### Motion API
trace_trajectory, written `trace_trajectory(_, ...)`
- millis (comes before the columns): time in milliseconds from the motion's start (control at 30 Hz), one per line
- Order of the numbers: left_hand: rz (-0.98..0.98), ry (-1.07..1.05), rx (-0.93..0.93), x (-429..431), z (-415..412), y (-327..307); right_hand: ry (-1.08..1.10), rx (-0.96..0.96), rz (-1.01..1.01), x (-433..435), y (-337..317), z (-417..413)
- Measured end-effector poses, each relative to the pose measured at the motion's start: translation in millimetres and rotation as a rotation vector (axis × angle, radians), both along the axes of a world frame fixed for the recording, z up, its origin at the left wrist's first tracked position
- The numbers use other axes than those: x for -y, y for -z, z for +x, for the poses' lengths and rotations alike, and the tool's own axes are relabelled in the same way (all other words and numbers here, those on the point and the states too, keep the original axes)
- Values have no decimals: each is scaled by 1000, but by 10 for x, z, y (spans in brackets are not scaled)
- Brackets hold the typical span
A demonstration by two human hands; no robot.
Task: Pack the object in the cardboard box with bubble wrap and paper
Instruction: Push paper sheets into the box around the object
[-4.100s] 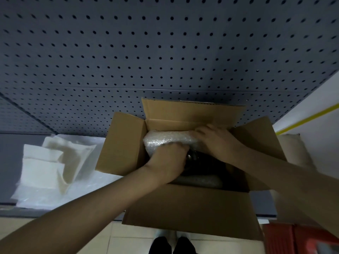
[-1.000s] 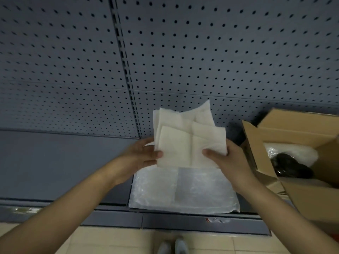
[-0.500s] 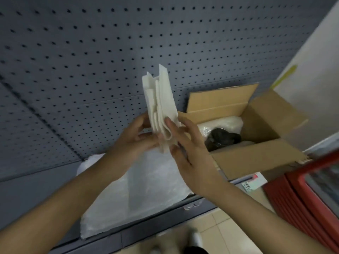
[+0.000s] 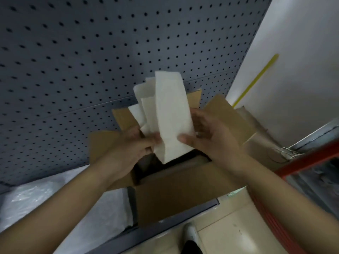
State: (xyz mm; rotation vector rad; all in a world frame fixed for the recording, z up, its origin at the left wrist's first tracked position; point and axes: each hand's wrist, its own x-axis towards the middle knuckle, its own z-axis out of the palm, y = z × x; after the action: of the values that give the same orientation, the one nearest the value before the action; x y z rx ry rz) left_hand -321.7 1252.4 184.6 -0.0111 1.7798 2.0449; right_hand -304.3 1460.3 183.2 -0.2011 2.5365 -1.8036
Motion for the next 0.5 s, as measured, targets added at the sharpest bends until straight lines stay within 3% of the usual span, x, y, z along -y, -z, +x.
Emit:
trace_trajectory(167,-99,22,-74,-431,-156,174,22,42,197,-549,34,-427)
trace_trajectory(267,-446,63,-217,-433,-271,428,20,-68,625,-741,177,-558)
trace_trajectory(333,-754,207,-352,-398,-333,624,-23,-25,882,-748,345,-577)
trace_trajectory(400,-987,368,-474,-366,-373,824,-69,4,998,-689,502,-574)
trace_trajectory(500,-1137,541,-564,-355,-394,1053,-172,-88,1056,-560,686,-622)
